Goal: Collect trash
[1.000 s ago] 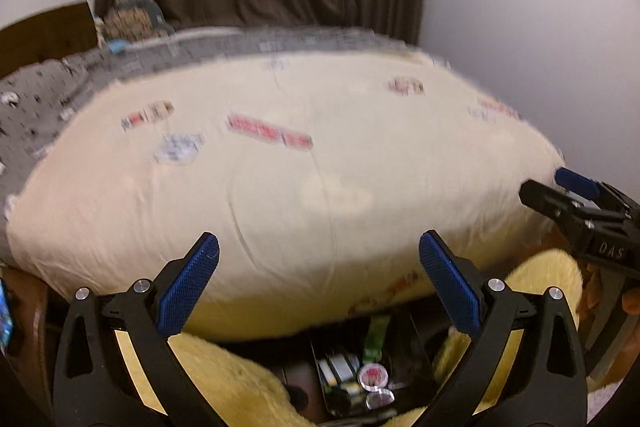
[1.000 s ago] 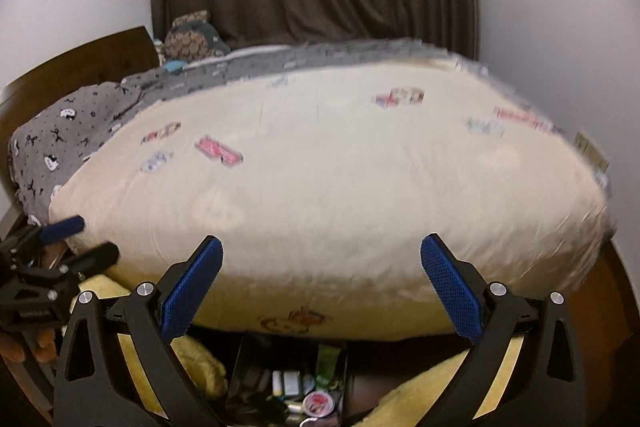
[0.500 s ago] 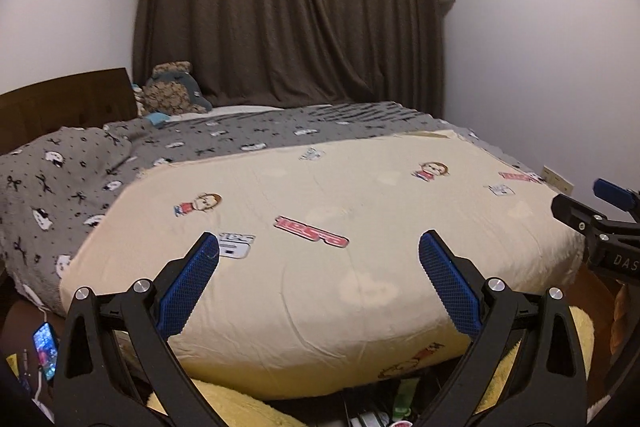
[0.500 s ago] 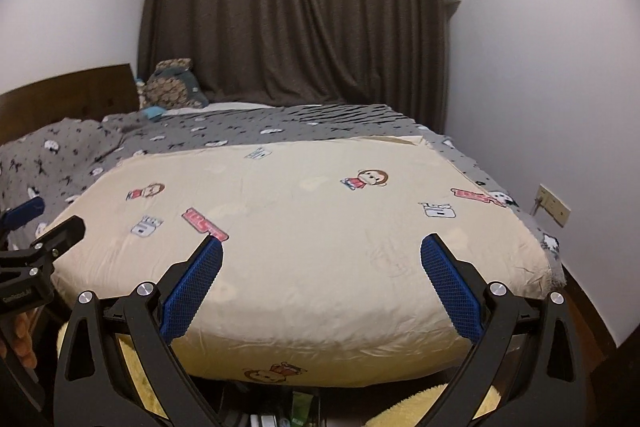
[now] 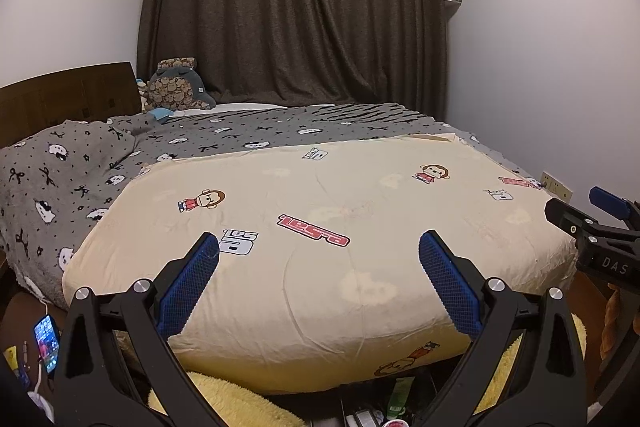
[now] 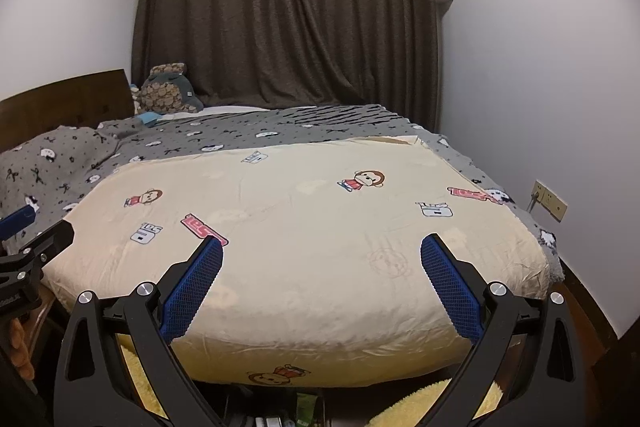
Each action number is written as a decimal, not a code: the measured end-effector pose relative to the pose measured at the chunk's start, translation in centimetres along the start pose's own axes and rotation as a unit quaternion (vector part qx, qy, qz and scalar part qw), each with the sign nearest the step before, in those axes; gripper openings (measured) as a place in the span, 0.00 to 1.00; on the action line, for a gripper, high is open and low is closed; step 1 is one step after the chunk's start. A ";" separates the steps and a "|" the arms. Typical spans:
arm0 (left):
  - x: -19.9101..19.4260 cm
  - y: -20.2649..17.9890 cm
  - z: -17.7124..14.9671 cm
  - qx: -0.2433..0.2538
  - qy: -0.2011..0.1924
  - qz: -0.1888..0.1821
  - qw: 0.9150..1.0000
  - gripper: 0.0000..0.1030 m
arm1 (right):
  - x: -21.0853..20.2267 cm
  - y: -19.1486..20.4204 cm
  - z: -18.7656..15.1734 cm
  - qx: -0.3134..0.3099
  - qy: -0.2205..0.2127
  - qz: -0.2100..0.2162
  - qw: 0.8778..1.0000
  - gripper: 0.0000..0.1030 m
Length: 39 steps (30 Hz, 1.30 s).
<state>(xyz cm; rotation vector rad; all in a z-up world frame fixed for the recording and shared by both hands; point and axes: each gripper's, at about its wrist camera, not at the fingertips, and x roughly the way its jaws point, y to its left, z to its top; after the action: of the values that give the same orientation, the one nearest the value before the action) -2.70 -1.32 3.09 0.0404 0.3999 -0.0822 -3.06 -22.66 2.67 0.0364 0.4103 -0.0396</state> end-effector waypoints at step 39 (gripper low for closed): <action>-0.2 0.1 -0.2 -0.005 -0.001 -0.003 1.000 0.92 | -0.3 0.4 -0.1 0.010 -0.001 0.000 1.000 0.97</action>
<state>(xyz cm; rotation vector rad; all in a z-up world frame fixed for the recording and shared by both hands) -2.97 -1.16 2.99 0.0283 0.3993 -0.0861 -3.35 -22.25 2.71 0.0558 0.4074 -0.0442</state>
